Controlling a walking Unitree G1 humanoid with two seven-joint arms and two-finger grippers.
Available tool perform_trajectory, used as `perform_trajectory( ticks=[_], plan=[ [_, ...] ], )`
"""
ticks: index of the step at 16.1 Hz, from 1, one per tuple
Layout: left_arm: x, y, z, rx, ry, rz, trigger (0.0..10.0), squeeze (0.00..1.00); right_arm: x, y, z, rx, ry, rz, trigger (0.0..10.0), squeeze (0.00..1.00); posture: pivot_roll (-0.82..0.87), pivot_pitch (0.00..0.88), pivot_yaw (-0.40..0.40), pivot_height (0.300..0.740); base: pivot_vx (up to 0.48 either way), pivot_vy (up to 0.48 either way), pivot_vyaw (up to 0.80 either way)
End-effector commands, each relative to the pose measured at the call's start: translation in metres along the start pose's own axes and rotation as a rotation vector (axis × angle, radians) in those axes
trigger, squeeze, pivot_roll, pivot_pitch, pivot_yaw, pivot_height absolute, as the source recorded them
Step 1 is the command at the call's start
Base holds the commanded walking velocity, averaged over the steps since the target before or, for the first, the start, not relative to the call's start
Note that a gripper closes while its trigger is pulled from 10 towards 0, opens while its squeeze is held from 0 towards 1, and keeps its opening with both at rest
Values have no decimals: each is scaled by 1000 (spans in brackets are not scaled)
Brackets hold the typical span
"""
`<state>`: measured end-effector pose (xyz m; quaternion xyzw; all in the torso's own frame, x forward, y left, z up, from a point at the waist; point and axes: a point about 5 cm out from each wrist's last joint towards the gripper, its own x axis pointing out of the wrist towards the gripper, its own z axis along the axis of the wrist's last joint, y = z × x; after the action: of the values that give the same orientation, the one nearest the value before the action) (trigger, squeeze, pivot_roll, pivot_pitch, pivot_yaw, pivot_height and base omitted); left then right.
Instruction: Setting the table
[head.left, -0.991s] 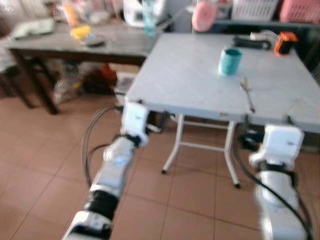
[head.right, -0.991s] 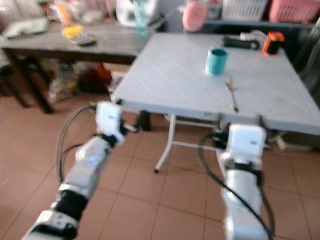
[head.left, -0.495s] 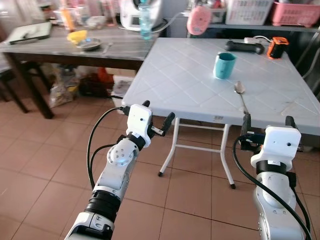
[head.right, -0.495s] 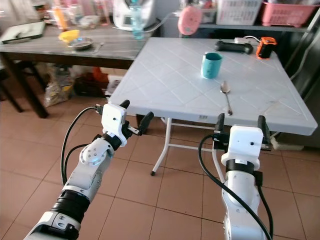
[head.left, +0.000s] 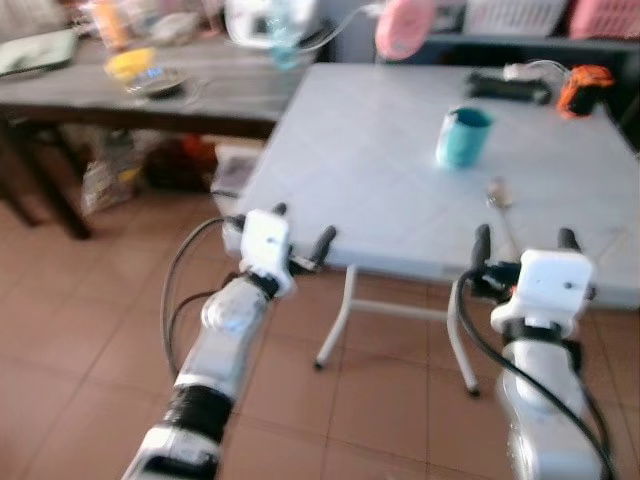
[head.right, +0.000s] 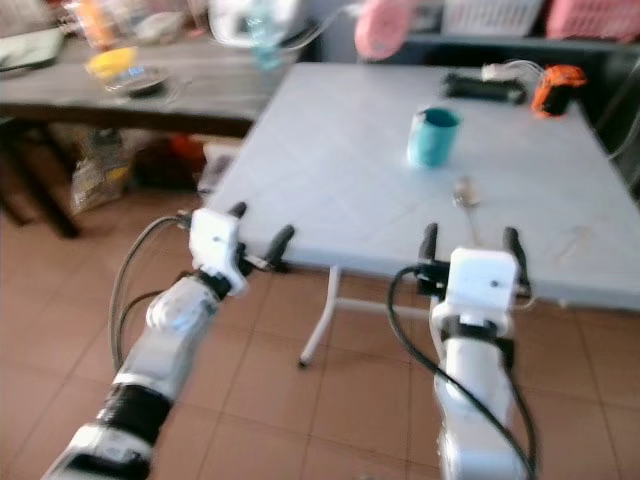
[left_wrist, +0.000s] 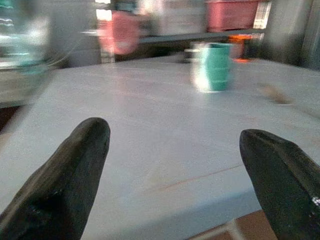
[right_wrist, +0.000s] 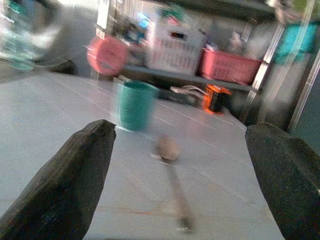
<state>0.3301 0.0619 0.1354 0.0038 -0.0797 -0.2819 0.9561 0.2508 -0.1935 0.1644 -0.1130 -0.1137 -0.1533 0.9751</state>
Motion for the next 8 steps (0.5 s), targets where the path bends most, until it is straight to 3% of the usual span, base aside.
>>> perform_trajectory(
  ticks=[1, 8],
  plan=[
    [-3, 11, 5, 32, -7, 12, 10000, 0, 0, 6, 5, 25, -14, 10, 10000, 0, 53, 56, 46, 740, 446, 0, 0],
    [-7, 9, -2, 36, 29, -38, 10000, 0, 0, 5, 4, 35, 0, 5, 10000, 0, 48, 53, 45, 740, 353, 0, 0]
  ],
)
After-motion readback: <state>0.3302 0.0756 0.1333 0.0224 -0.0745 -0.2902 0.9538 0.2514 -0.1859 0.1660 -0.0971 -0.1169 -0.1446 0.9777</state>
